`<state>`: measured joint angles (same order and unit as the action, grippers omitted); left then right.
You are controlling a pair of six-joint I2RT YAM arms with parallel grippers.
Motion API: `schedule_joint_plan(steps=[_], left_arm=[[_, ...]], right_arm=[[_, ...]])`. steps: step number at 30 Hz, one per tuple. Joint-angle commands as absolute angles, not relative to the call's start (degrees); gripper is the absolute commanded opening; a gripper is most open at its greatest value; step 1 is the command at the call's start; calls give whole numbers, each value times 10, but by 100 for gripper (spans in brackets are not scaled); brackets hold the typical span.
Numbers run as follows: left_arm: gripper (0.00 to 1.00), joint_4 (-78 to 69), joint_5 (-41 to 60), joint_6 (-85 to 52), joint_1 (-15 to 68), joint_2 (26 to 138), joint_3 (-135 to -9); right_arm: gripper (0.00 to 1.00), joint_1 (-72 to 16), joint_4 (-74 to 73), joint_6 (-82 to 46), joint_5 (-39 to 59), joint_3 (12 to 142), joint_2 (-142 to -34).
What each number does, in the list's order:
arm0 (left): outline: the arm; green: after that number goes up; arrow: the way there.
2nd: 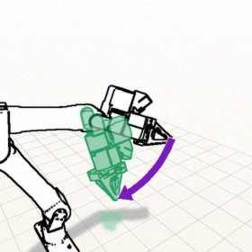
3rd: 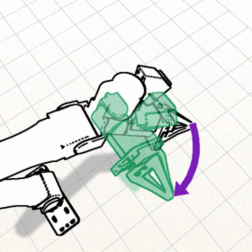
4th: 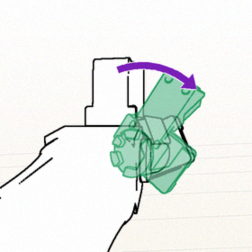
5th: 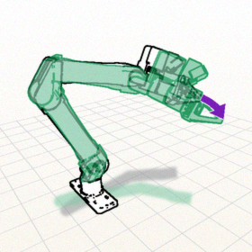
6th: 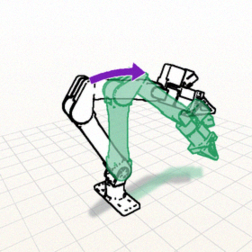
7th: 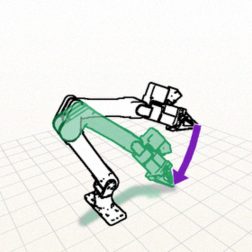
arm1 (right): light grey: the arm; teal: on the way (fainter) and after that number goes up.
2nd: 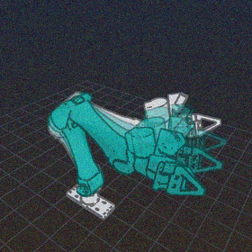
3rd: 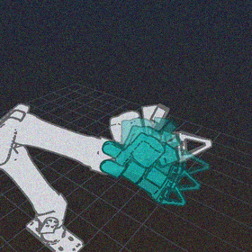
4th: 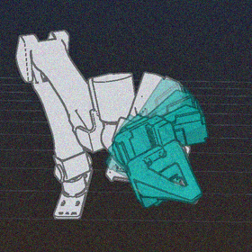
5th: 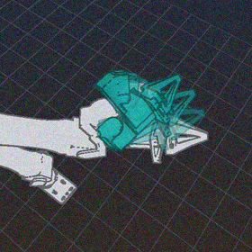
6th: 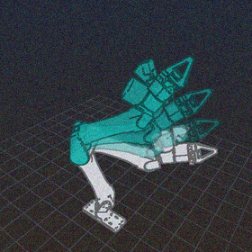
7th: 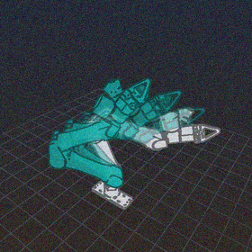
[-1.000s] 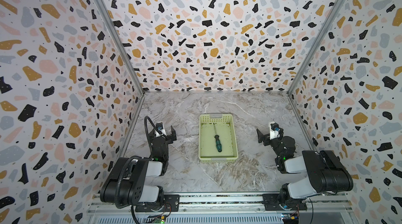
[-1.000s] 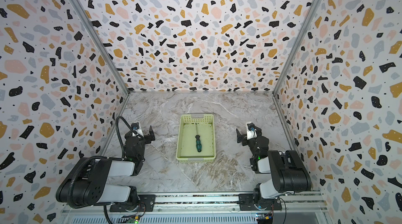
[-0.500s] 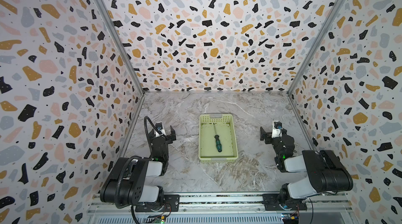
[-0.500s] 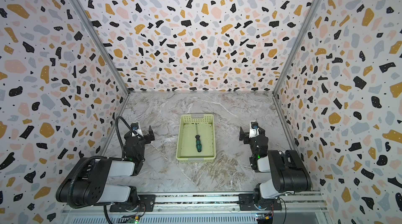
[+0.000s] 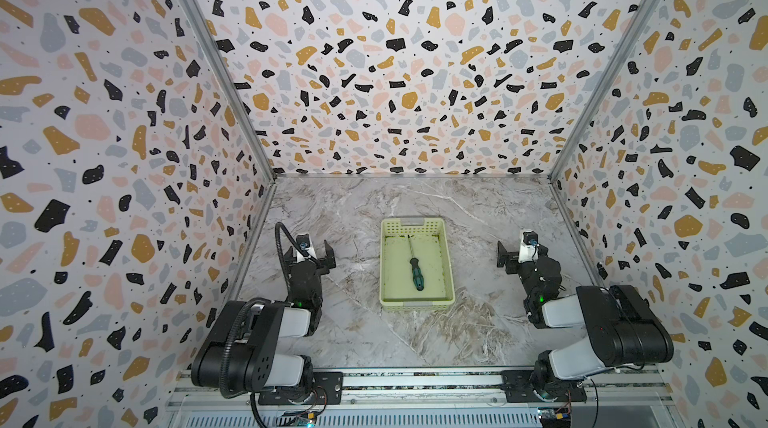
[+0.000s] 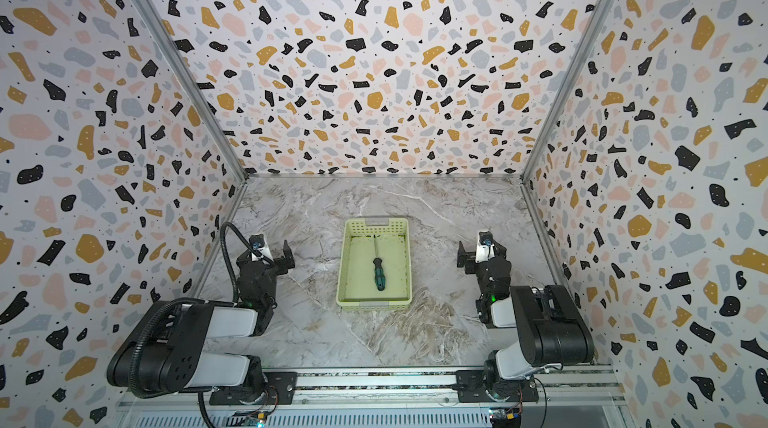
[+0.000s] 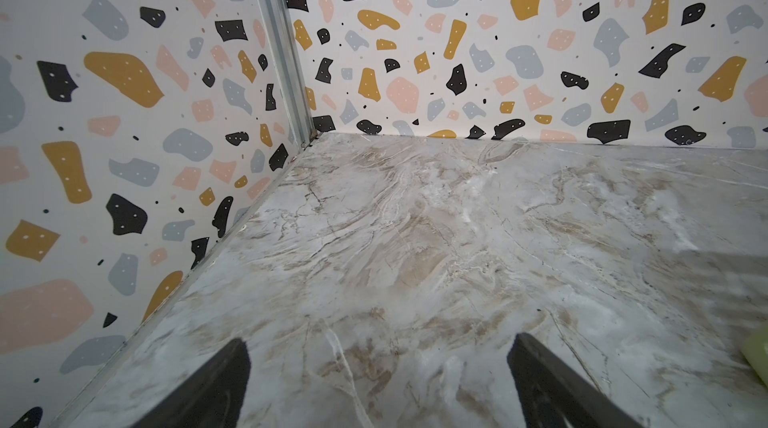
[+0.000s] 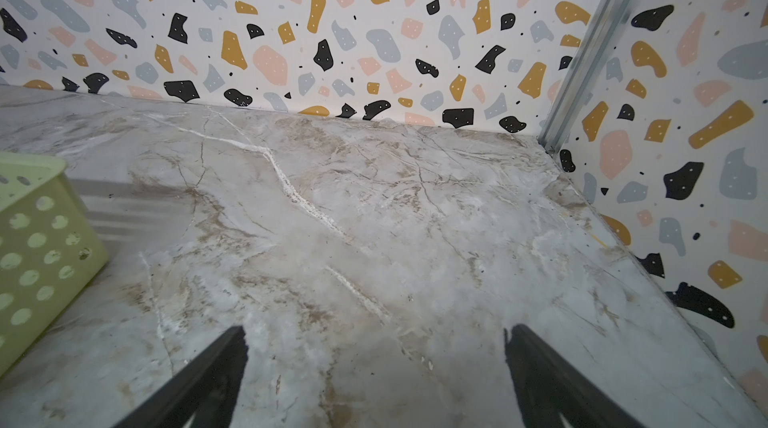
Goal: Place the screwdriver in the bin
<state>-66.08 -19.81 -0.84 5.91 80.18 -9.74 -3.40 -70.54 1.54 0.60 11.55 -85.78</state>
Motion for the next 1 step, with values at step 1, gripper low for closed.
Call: schedule_joint_plan(steps=[1], left_arm=[[100, -687, -207, -11, 62, 808, -99]], right_arm=[[99, -36, -702, 12, 4, 127, -855]])
